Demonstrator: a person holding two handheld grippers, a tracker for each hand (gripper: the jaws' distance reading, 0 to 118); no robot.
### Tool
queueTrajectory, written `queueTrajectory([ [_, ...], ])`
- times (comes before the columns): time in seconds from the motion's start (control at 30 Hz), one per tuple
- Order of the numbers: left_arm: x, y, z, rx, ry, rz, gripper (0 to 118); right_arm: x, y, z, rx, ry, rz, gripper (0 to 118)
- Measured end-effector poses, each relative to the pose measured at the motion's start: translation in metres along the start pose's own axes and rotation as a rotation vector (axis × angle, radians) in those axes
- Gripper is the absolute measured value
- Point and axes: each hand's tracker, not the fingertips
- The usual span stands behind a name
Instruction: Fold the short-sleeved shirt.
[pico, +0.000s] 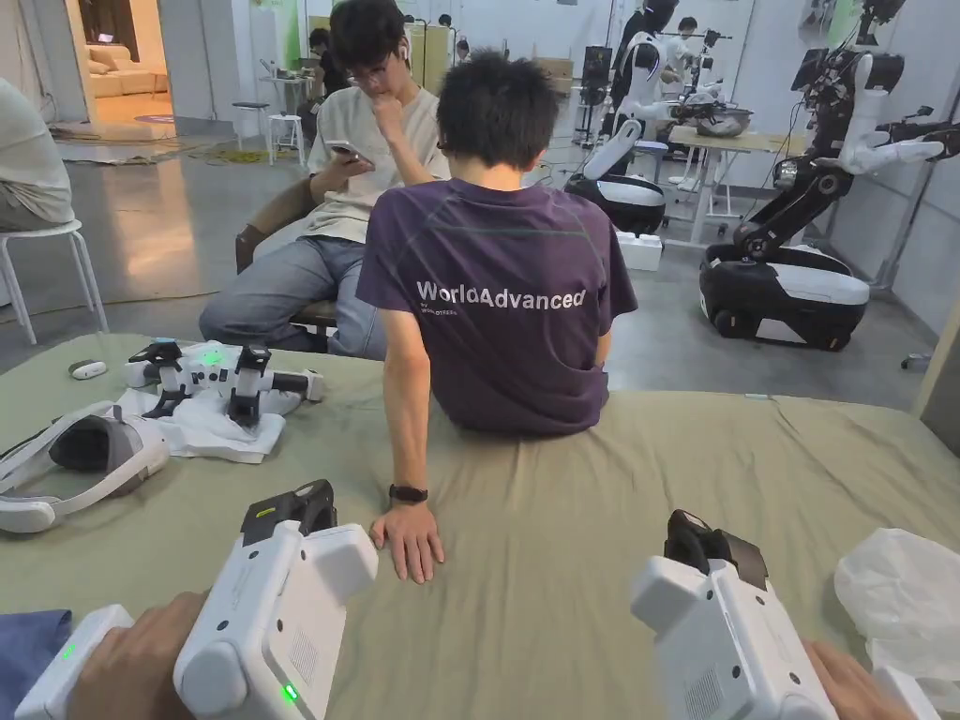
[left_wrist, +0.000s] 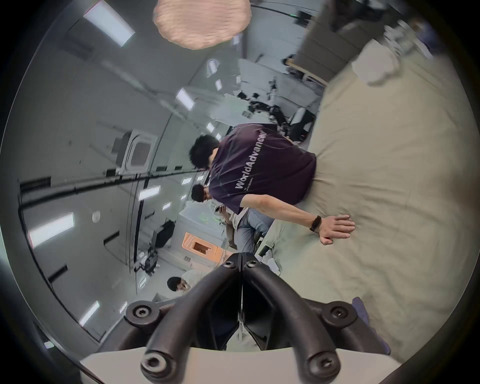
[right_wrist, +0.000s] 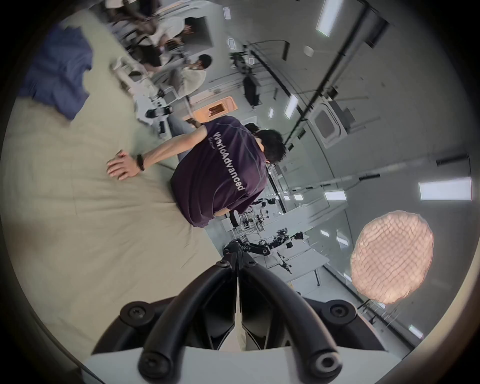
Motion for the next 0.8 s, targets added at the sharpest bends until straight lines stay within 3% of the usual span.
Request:
queueTrajectory([
  [0.03,-0.002,0.0,0.0,0.008,-0.02,0.058,0,0.002,0.004,0.006,0.002,-0.002,-0.02,0],
  [0.1,-0.012,0.002,0.006,0.006,-0.038,0.298,0,0.003,0.006,0.008,-0.029,0.017,-0.156,0],
  [0.2,-0.024,-0.002,0.006,-0.026,-0.029,0.662,0,0.008,-0.002,0.0,-0.096,0.046,-0.437,0],
  [0.37,-0.025,-0.019,0.012,-0.006,-0.054,1.216,0,0.014,-0.021,-0.008,-0.187,0.08,-0.969,0],
  [0.47,-0.024,-0.026,0.012,-0.044,-0.019,1.422,0,0.014,-0.031,-0.004,-0.191,0.04,-1.19,0],
  [0.53,-0.025,-0.031,0.014,-0.027,-0.012,1.502,0,0.017,-0.033,0.0,-0.167,0.022,-1.243,0],
  [0.57,-0.026,-0.033,0.014,-0.019,-0.023,1.517,0,0.019,-0.028,0.004,-0.162,0.015,-1.221,0],
  [0.8,-0.04,-0.028,0.027,-0.067,-0.017,1.367,0,0.028,-0.02,0.006,-0.157,0.009,-1.192,0],
])
